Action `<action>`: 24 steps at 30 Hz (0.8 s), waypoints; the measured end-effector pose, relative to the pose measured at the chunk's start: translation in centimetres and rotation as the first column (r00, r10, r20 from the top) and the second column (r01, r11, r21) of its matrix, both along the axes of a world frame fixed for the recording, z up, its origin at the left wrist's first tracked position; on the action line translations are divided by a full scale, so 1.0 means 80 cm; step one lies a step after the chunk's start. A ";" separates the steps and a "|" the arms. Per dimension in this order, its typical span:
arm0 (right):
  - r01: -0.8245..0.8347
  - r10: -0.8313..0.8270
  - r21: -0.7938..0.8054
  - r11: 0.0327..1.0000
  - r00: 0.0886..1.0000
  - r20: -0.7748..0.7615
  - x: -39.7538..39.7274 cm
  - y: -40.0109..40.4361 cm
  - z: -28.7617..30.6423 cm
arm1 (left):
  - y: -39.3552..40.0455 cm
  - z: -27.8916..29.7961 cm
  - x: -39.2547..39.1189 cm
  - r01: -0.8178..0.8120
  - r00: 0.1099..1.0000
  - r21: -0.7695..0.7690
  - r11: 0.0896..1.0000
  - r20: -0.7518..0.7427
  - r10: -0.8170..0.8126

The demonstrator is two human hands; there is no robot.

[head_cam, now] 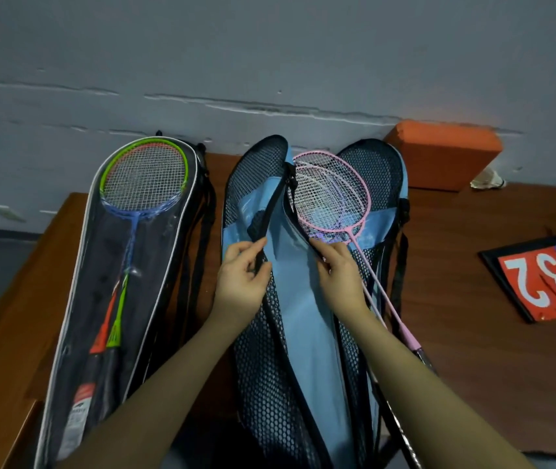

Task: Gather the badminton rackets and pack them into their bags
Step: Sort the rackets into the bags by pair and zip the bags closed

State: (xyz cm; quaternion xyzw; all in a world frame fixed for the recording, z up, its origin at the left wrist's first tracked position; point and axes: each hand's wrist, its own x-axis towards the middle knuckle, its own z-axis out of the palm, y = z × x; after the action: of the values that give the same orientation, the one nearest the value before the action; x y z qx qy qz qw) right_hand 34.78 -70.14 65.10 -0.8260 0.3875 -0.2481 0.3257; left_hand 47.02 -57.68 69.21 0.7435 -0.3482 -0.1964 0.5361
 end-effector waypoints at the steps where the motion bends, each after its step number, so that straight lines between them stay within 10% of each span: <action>1: -0.013 0.013 0.047 0.999 1.000 -0.007 -0.004 -0.002 -0.004 | -0.004 -0.004 -0.002 0.003 1.000 0.016 1.000 0.004 -0.003; 7: 0.125 -0.124 0.182 0.975 0.992 -0.020 -0.074 -0.027 -0.023 | -0.030 -0.024 -0.012 -0.025 1.000 0.080 0.996 0.006 0.025; 11: 0.292 -0.286 -0.022 0.956 0.916 -0.282 -0.130 -0.046 -0.048 | -0.044 -0.030 -0.024 -0.035 0.999 0.076 0.996 -0.012 0.036; 24: 0.061 -0.071 -0.038 0.997 0.888 -0.454 -0.152 -0.058 -0.040 | -0.042 -0.028 -0.027 -0.038 0.996 0.087 0.995 0.080 0.031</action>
State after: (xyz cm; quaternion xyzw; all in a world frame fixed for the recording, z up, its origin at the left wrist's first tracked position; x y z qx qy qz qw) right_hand 22.58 -74.78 61.88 -0.8511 0.4778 -0.0632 0.2082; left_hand 44.89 -61.00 66.97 0.7795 -0.3472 -0.1729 0.4918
